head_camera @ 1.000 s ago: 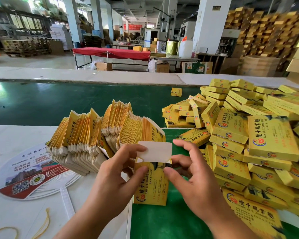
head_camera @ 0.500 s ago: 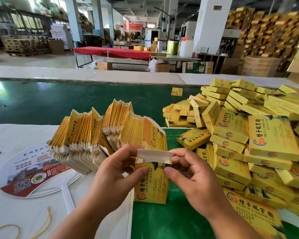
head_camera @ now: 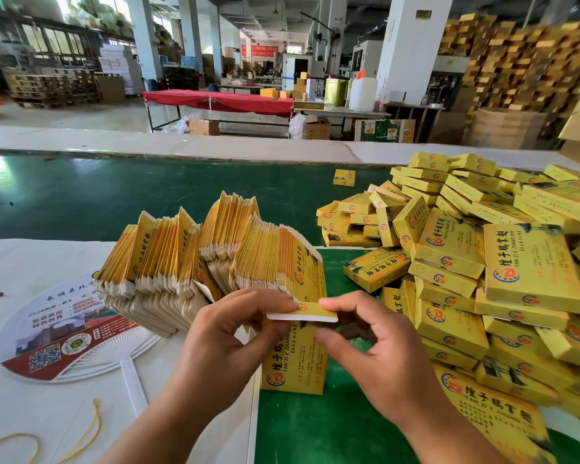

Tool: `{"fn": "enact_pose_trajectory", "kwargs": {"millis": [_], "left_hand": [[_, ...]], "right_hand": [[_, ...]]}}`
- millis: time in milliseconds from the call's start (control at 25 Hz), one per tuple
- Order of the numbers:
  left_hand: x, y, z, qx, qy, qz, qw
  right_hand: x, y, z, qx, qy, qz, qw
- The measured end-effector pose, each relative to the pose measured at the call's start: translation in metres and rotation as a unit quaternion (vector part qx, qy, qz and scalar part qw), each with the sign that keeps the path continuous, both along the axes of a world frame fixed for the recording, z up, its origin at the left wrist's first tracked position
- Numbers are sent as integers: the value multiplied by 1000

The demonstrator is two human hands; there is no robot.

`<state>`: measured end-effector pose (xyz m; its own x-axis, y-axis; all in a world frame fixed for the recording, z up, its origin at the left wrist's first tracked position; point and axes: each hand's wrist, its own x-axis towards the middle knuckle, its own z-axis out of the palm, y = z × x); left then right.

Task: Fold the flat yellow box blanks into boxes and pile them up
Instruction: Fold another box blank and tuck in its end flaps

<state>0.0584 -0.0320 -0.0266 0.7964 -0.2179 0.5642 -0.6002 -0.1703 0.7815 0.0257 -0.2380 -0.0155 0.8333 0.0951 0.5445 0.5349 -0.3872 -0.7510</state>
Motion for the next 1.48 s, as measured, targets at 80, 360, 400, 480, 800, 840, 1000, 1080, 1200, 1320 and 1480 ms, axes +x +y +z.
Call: {"fn": "enact_pose_trajectory", "kwargs": {"millis": [80, 360, 400, 480, 800, 840, 1000, 1080, 1200, 1320, 1480], "left_hand": [[0, 0, 1, 2, 9, -16, 1000], [-2, 1, 2, -49, 75, -76, 993], [-2, 0, 3, -53, 79, -66, 993], [-1, -1, 3, -49, 82, -50, 994], [2, 1, -1, -43, 96, -50, 993], [2, 1, -1, -40, 94, -50, 994], [-4, -5, -1, -9, 58, 14, 998], [-8, -10, -1, 13, 39, 52, 998], [-14, -16, 0, 28, 21, 83, 996], [-16, -16, 3, 18, 8, 107, 994], [-24, -21, 7, 74, -3, 140, 987]], "right_hand": [[-1, 1, 2, 2, -2, 10, 1000], [-2, 3, 4, 19, -4, 7, 1000], [-3, 2, 4, 16, -3, 5, 1000], [-3, 2, 3, 12, -1, 2, 1000], [-3, 4, 3, 0, -5, -17, 1000], [-3, 4, 3, -1, -10, -18, 1000], [-3, 7, 0, 20, -5, -31, 999], [-3, 9, -1, 43, 1, -41, 998], [-4, 12, -2, 55, -3, -47, 997], [-5, 13, -2, 60, -13, -44, 997], [-6, 14, -2, 66, -31, -59, 996]]}}
